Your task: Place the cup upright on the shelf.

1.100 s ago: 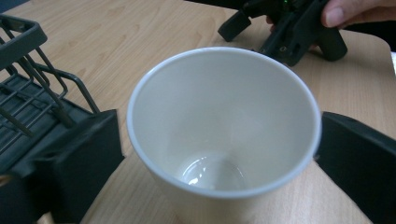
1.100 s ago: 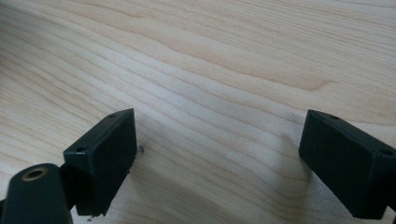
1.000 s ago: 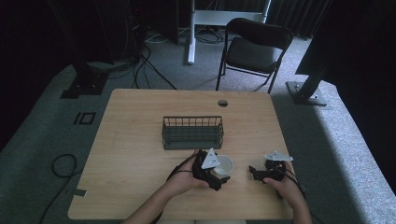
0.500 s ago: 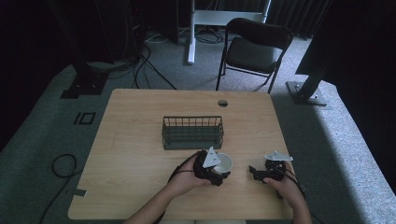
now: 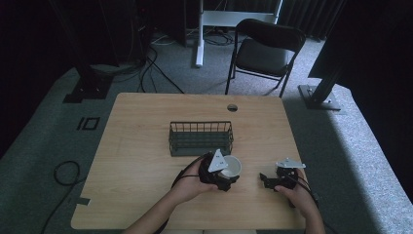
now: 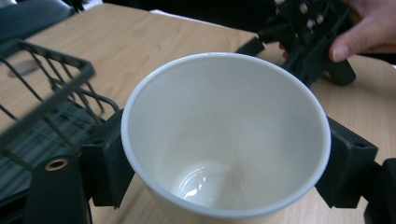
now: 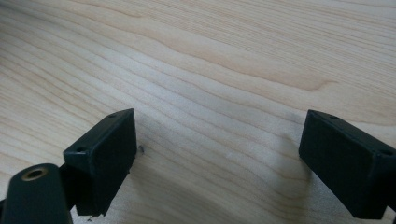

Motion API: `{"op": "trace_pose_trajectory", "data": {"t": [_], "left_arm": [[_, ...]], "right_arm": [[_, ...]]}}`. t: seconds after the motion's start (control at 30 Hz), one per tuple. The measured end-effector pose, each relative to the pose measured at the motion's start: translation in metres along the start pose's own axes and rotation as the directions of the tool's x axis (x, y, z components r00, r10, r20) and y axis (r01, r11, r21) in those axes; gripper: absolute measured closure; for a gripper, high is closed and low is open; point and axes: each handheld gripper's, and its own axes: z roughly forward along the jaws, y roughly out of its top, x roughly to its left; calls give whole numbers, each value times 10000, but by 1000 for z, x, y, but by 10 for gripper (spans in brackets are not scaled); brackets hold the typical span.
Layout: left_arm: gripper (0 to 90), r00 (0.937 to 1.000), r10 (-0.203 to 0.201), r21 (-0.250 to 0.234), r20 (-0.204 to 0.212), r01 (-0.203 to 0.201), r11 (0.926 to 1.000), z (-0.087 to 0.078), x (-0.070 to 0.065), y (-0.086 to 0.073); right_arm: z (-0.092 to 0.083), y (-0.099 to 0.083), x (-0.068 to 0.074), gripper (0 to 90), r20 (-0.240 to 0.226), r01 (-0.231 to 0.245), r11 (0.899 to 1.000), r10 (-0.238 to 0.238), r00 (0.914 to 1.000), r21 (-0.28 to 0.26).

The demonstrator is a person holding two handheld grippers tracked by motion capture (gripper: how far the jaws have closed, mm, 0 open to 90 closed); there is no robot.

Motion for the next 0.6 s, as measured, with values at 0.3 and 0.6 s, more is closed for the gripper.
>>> {"op": "trace_pose_trajectory", "data": {"t": [0.3,0.6], "left_arm": [[203,9994,-200,-474,-289,186,9987,-13,8,17],[203,9966,-261,-872,-777,193,9960,-25,20,37]], "right_arm": [[0,0,0,108,1,-7,10000,7,10000,1],[0,0,0,108,5,3,10000,-3,10000,-3]]}}
